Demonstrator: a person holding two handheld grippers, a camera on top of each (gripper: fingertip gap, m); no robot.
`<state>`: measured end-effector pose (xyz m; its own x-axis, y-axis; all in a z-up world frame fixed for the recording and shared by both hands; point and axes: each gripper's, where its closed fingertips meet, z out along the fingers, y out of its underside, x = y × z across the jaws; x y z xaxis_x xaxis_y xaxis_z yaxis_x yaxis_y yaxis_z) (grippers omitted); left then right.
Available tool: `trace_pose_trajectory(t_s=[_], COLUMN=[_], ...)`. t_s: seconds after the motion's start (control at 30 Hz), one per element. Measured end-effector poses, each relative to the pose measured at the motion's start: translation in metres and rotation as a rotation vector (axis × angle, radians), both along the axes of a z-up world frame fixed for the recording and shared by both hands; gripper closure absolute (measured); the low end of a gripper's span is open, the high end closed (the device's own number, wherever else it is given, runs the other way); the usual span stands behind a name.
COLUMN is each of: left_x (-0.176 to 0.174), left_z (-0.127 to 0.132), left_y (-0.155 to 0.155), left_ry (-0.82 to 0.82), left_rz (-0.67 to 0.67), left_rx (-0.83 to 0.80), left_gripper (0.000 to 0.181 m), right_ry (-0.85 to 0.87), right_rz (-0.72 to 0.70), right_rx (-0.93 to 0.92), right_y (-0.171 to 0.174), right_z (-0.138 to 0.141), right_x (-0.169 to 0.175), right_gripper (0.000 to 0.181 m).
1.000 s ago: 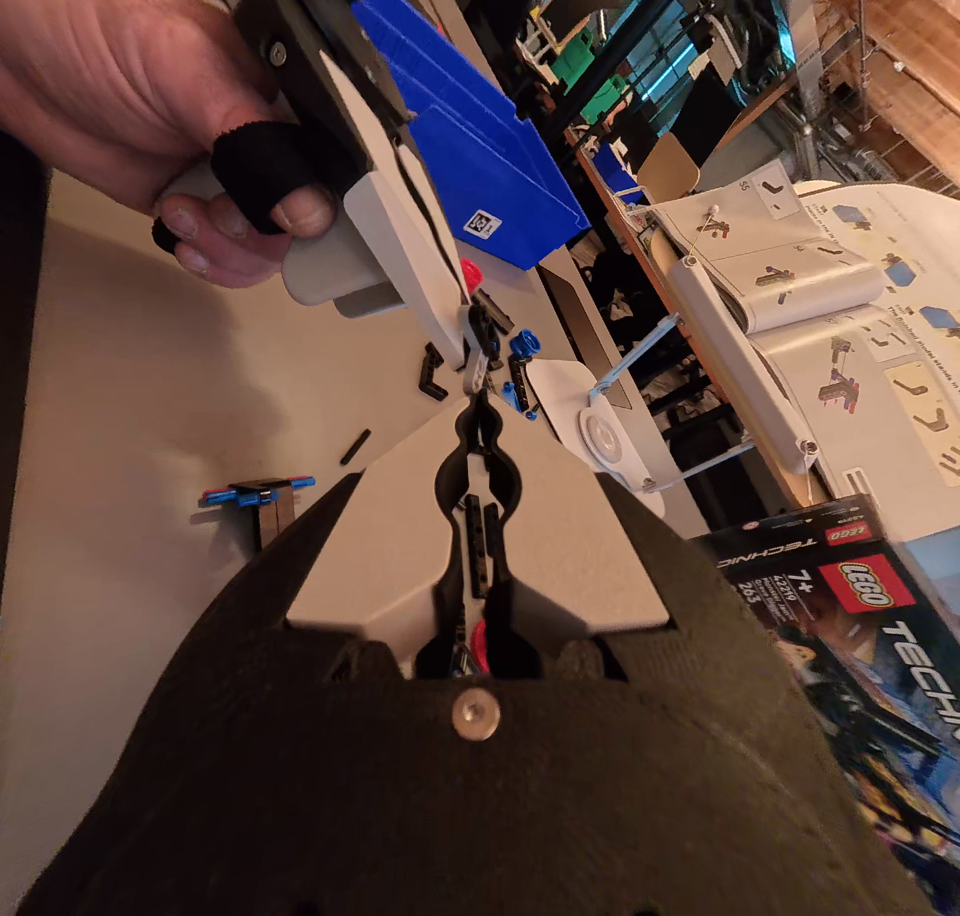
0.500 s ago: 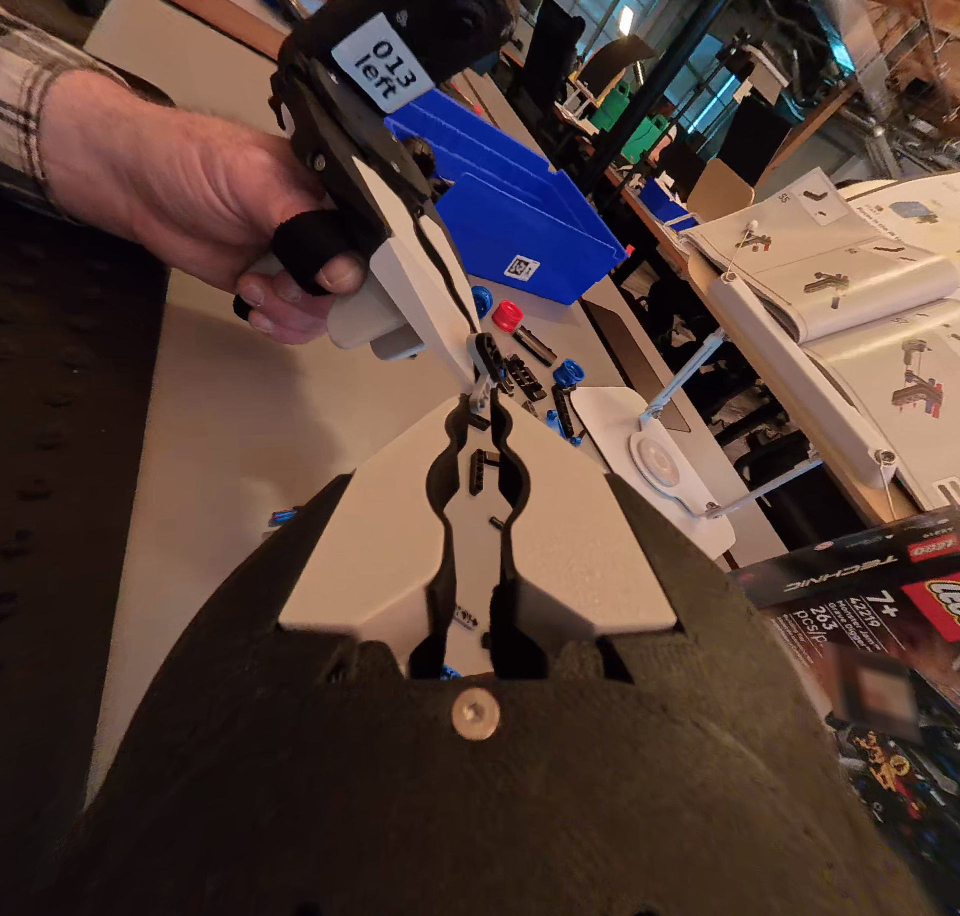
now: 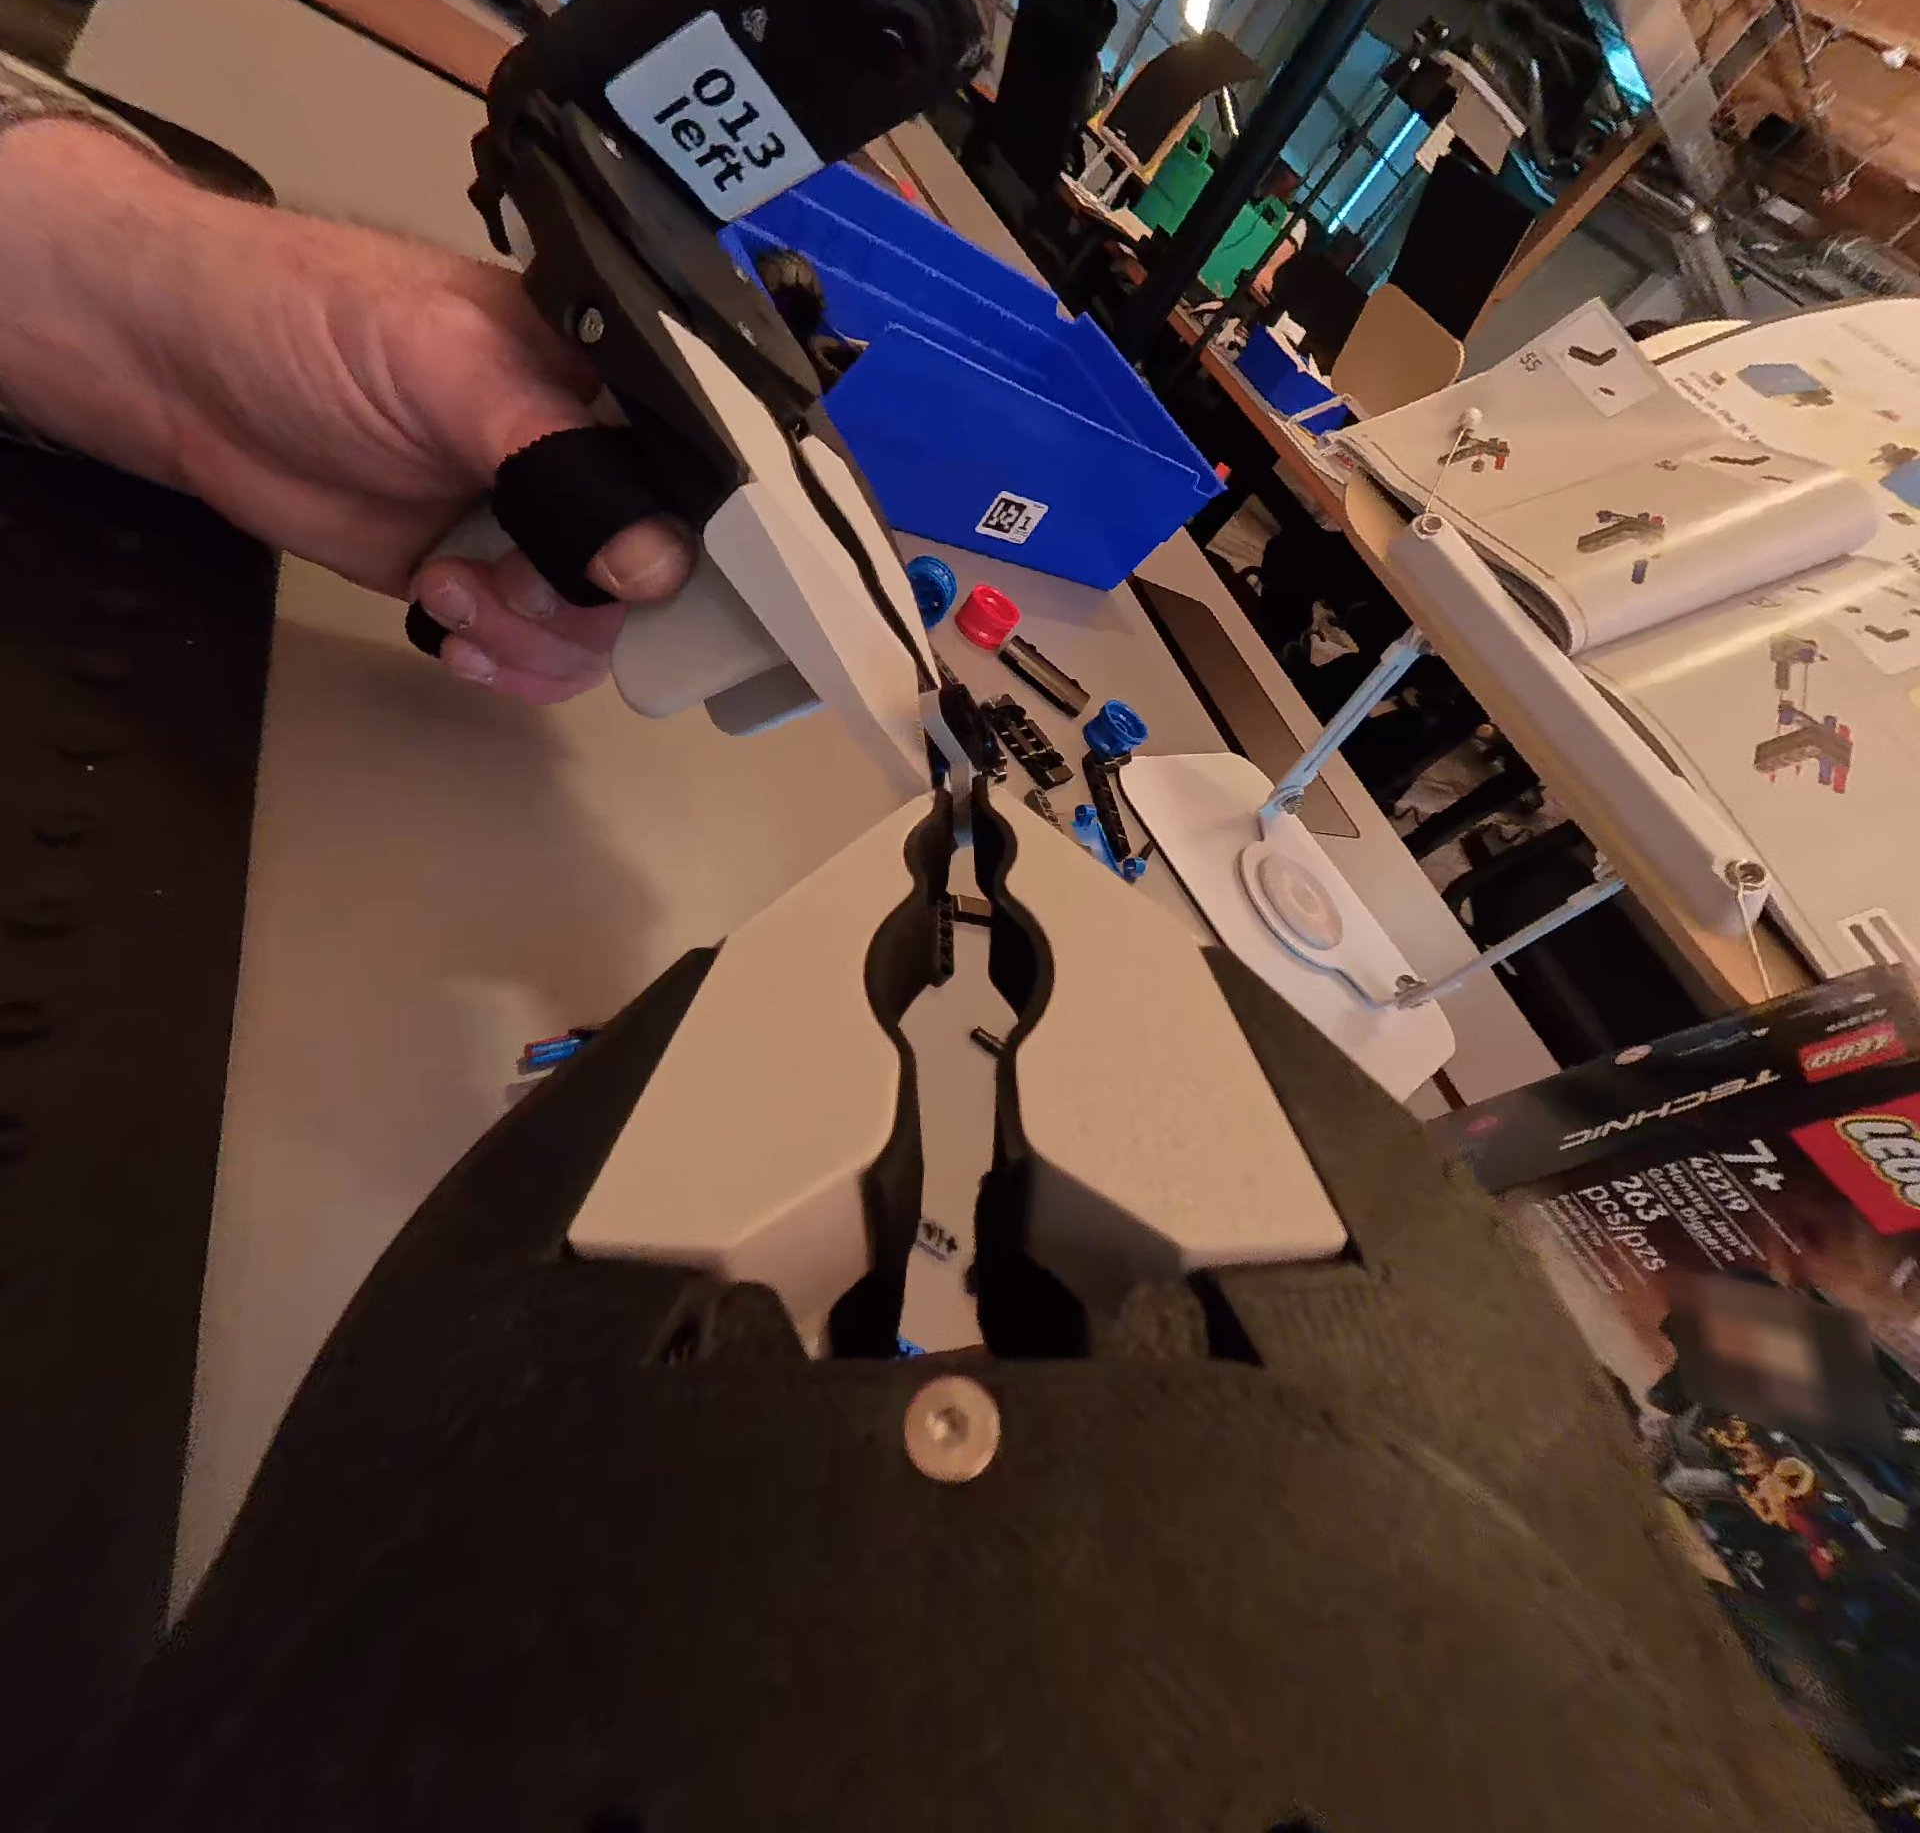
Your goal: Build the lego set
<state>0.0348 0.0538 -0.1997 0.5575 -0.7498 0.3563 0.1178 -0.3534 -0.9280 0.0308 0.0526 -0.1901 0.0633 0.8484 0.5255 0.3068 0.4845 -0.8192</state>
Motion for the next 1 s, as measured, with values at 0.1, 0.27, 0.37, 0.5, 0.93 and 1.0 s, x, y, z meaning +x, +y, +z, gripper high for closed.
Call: trace_pose_trajectory(t_s=[0.1,0.27,0.37,0.5,0.93,1.0], left_x=[0.001,-0.004,-0.002,-0.003,0.008,0.007], left_z=[0.001,0.008,0.009,0.014,0.014,0.013], left_y=[-0.001,-0.001,-0.003,-0.002,-0.013,-0.012], left_ry=[-0.001,0.015,0.039,0.068,0.065,0.062], left_rz=[-0.006,0.014,0.005,0.014,-0.083,-0.077], left_rx=[0.007,0.057,0.083,0.126,0.138,0.134], left_gripper=[0.178,0.172,0.167,0.159,0.175,0.176], right_ry=[0.02,0.076,0.114,0.143,0.03,0.022], right_rz=[0.018,0.087,0.125,0.2,0.318,0.314], right_rx=[-0.056,-0.342,-0.555,-0.819,-0.9,-0.889], right_y=[0.0,0.002,0.007,0.011,-0.014,-0.015], right_z=[0.002,0.005,0.007,0.006,-0.004,-0.006], right_x=[0.001,0.004,0.008,0.014,0.014,0.013], right_gripper=[0.18,0.18,0.18,0.18,0.18,0.18])
